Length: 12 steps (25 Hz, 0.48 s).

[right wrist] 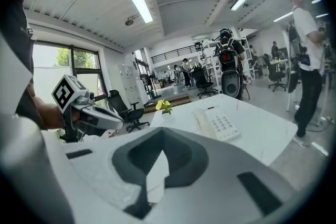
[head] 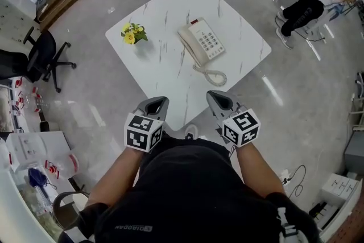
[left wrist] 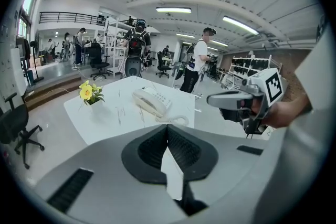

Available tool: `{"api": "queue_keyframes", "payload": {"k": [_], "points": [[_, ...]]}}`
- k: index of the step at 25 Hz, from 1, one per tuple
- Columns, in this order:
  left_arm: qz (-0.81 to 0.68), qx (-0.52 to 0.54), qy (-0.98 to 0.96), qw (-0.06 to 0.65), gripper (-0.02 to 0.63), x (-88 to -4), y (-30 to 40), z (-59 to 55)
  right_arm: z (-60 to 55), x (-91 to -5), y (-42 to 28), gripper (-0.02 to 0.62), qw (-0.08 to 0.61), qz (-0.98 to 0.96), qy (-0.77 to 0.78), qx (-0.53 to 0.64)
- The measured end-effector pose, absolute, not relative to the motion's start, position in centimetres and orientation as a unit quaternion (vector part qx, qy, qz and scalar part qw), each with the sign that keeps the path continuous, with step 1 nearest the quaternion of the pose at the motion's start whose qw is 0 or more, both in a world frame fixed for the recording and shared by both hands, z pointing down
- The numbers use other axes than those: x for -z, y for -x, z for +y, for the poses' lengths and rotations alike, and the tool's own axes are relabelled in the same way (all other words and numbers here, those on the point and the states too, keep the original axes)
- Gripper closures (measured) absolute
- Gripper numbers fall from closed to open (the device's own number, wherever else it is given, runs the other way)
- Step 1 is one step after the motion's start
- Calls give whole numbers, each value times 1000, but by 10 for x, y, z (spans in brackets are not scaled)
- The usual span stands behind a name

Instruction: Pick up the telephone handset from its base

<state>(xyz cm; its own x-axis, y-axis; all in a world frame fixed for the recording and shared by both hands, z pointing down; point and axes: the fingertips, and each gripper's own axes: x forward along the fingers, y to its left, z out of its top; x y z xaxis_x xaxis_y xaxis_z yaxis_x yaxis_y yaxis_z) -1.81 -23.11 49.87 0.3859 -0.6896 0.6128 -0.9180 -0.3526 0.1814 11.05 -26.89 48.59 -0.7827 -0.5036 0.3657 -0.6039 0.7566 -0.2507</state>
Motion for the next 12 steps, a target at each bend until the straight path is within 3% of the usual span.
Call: {"api": "queue_keyframes", "payload": {"k": [12], "points": [[-497, -211, -805, 245, 604, -490, 19, -246, -271, -476, -107, 594, 127, -924, -318, -170]]}}
